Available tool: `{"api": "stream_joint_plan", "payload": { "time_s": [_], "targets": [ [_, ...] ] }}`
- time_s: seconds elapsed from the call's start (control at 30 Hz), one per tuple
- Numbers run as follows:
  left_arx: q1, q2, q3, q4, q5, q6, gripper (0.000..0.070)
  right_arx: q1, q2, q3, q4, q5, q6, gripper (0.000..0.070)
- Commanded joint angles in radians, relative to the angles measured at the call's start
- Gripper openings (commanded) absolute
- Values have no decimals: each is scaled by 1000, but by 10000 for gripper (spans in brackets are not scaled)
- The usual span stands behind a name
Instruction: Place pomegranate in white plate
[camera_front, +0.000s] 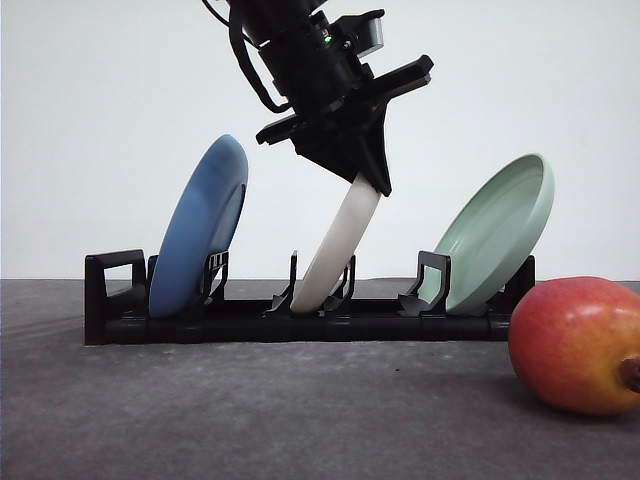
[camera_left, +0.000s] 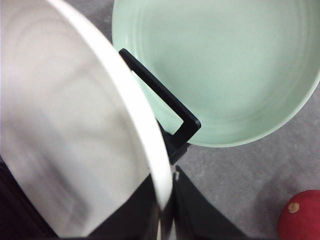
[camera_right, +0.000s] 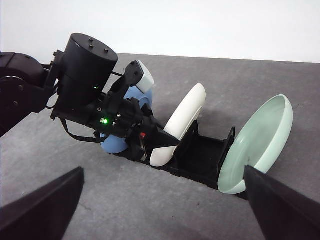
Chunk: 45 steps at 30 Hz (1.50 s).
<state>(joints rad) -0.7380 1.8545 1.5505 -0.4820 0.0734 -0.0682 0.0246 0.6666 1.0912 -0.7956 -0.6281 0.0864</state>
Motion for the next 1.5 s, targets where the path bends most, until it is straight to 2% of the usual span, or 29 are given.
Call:
{"api": "stream_joint_plan", "payload": {
  "time_s": [0.0, 0.43, 0.6, 0.83, 0.9, 1.03, 1.1, 1.3, 1.47],
  "targets": [
    [-11, 14, 27, 1, 1, 5, 0, 2, 5, 19, 8, -3, 11, 650],
    [-62, -173, 27, -25, 2, 0, 0, 2, 5, 19, 8, -3, 11, 650],
    [-112, -298, 27, -158, 1, 2, 0, 2, 5, 19, 8, -3, 11, 650],
    [-193, -446, 26, -450, -10, -4, 0, 2, 5, 19, 7, -3, 11, 650],
    [-229, -468, 25, -515, -41, -4, 0, 2, 5, 19, 7, -3, 11, 650],
    [-327, -477, 20, -653, -162, -4, 0, 2, 5, 19, 7, -3, 14, 650],
    [-375, -477, 1, -682, -224, -17, 0, 2, 5, 19, 7, -3, 19, 650],
    [-509, -470, -129, -636, -398, -98, 0, 2, 5, 19, 5, -3, 19, 650],
    [-567, -417, -235, -567, -432, -110, 0, 2, 5, 19, 5, -3, 21, 650]
  ]
}}
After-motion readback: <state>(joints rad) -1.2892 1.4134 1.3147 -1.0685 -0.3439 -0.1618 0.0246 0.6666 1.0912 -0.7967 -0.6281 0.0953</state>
